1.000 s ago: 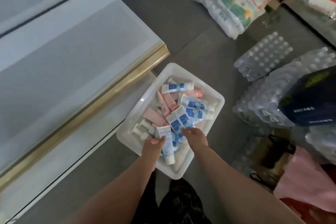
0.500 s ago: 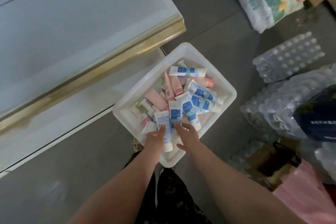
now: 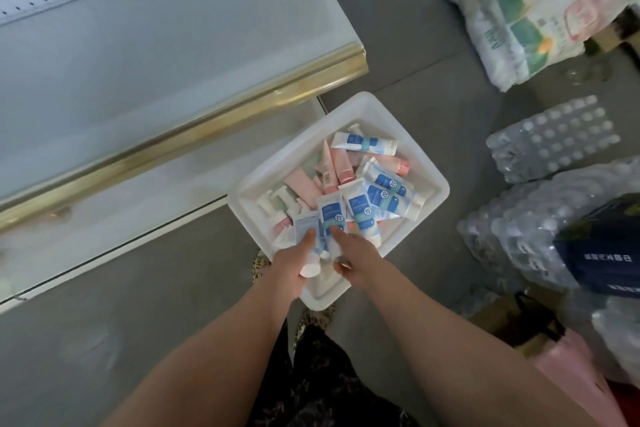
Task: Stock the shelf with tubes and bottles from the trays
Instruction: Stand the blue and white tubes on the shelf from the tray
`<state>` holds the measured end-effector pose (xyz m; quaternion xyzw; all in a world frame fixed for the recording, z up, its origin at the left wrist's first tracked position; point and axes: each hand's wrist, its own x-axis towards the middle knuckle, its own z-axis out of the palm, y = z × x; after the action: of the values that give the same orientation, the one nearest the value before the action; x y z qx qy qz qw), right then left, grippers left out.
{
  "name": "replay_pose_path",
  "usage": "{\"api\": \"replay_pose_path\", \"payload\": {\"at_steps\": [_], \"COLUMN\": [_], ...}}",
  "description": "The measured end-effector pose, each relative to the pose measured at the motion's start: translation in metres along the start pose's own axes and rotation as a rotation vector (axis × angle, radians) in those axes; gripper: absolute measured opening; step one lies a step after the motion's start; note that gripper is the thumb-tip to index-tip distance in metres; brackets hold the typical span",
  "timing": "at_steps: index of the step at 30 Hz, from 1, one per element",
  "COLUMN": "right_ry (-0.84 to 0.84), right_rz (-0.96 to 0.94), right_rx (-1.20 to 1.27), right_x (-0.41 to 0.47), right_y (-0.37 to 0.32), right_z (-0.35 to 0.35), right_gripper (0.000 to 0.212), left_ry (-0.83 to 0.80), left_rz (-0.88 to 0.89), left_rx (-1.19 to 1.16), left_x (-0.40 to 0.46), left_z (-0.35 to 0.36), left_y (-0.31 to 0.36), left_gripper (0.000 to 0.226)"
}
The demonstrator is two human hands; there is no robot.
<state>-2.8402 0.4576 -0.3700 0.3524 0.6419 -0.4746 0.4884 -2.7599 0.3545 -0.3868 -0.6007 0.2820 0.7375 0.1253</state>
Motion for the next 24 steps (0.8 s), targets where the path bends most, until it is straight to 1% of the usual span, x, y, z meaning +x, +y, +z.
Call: {"api": "replay_pose_path", "payload": {"at_steps": [1, 4, 5, 8, 12, 13, 14, 17, 18, 21, 22, 24], "right_ry": [-0.014, -0.059, -0.080, -0.122, -0.194, -0.208, -0.212, -0.269, -0.298, -0.413, -0.451, -0.516], "right_rz": [-0.002, -0.059, -0.082, -0.163, -0.267, -0.302, -0.340, -0.478, -0.527, -0.642, -0.677, -0.741], "right_rx": [0.023, 0.095, 0.099, 0.104, 0.172, 0.186, 0.193, 0.195, 0.200, 0.198, 0.184, 0.164], "right_x": [-0.007, -0.029, -0.037, -0.066, -0.103, -0.112, -0.120, -0.145, -0.154, -0.182, -0.191, -0.207], "right_y": [-0.003, -0.016, -0.023, -0.047, -0.080, -0.088, -0.095, -0.114, -0.120, -0.133, -0.136, -0.142], "right_z": [0.001, 0.005, 0.006, 0.007, 0.009, 0.011, 0.011, 0.015, 0.017, 0.027, 0.031, 0.041], "right_gripper": [0.026, 0.032, 0.033, 0.022, 0.012, 0.009, 0.010, 0.026, 0.025, 0.017, 0.019, 0.025], "left_ry": [-0.033, -0.076, -0.096, -0.177, -0.261, -0.281, -0.300, -0.302, -0.303, -0.280, -0.271, -0.255], "left_rz": [0.028, 0.111, 0.126, 0.165, 0.286, 0.329, 0.370, 0.479, 0.528, 0.660, 0.688, 0.740], "left_rx": [-0.007, -0.036, -0.074, -0.173, -0.148, -0.127, -0.102, -0.075, -0.054, 0.056, 0.059, 0.029], "left_x": [-0.005, -0.038, -0.050, -0.085, -0.122, -0.132, -0.138, -0.168, -0.179, -0.211, -0.221, -0.238], "left_z": [0.001, 0.009, 0.012, 0.021, 0.025, 0.026, 0.026, 0.025, 0.024, 0.020, 0.017, 0.011], "left_y": [0.006, 0.030, 0.039, 0.065, 0.097, 0.105, 0.112, 0.131, 0.136, 0.148, 0.151, 0.158], "left_gripper": [0.061, 0.029, 0.022, 0.015, 0.010, 0.012, 0.018, 0.030, 0.034, 0.057, 0.058, 0.045]}}
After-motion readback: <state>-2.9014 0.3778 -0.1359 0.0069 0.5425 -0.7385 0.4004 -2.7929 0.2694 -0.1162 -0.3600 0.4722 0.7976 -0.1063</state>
